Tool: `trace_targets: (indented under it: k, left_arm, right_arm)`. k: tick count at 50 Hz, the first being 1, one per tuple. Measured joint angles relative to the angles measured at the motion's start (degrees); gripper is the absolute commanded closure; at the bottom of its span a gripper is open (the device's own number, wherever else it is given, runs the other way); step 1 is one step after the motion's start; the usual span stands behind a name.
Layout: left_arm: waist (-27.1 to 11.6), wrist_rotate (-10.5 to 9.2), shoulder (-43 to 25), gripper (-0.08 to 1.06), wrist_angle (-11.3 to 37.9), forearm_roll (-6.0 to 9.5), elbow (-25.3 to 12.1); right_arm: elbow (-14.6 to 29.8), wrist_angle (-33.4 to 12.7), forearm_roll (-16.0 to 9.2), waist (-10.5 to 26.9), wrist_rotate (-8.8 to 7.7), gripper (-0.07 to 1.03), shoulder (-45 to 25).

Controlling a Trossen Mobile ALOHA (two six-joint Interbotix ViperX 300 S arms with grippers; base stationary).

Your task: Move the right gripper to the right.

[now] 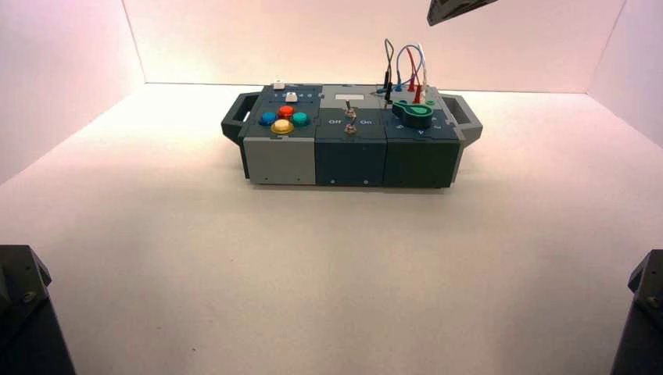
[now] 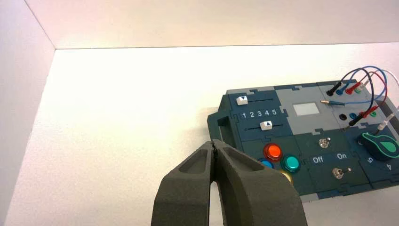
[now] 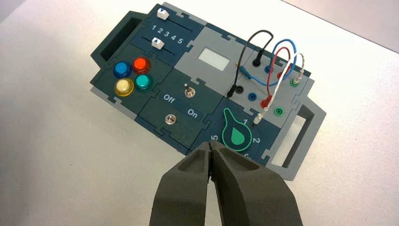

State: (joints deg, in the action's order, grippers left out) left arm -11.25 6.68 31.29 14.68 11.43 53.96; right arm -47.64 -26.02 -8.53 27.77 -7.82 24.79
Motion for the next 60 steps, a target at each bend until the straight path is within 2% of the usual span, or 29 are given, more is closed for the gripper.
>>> trace_targets:
  k: [35, 48, 60]
  left_arm:
    - [-0.1, 0.0, 0.0, 1.0, 0.1, 0.0, 0.0]
    - [-0.1, 0.0, -0.1, 1.0, 0.1, -0.09, 0.0]
    - [0.0, 0.0, -0.9, 1.0, 0.1, 0.0, 0.0]
  right_arm:
    - [0.0, -0.1, 0.0, 0.0, 0.0, 0.98, 0.0]
    - [0.0, -0.1, 2.1, -0.4, 0.09, 0.98, -0.4]
    - [0.0, -1.3, 3.4, -4.0, -0.09, 0.98, -2.5]
